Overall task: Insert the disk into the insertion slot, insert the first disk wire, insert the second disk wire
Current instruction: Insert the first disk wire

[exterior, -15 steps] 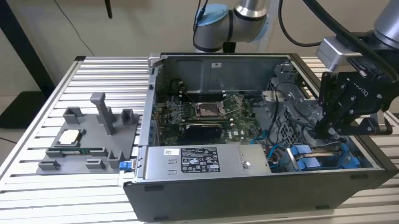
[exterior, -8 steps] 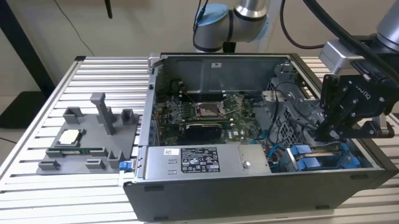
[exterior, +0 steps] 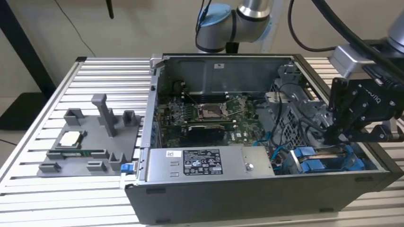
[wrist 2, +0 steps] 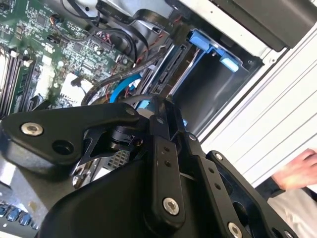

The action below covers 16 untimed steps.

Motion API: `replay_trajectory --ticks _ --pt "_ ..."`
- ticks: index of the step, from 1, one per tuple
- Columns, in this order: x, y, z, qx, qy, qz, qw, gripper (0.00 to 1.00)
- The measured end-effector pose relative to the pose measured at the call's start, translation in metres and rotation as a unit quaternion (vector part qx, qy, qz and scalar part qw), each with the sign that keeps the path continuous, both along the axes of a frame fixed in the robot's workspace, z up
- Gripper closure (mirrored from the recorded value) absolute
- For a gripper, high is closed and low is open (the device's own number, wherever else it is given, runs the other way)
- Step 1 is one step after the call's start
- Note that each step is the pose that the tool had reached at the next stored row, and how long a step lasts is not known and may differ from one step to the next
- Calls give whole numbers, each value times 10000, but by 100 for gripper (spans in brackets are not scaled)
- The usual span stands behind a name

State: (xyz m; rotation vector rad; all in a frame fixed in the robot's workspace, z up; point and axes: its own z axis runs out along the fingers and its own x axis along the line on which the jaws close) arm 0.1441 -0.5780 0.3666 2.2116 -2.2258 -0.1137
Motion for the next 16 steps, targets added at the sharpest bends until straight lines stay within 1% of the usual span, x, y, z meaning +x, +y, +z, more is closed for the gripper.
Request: replay_trajectory --ticks 3,12,16 --pt "30 0 -13 0 0 2 10000 81" --pt "68 0 -61 1 -7 13 10000 81" --pt "119 3 -90 0 -7 14 10000 81"
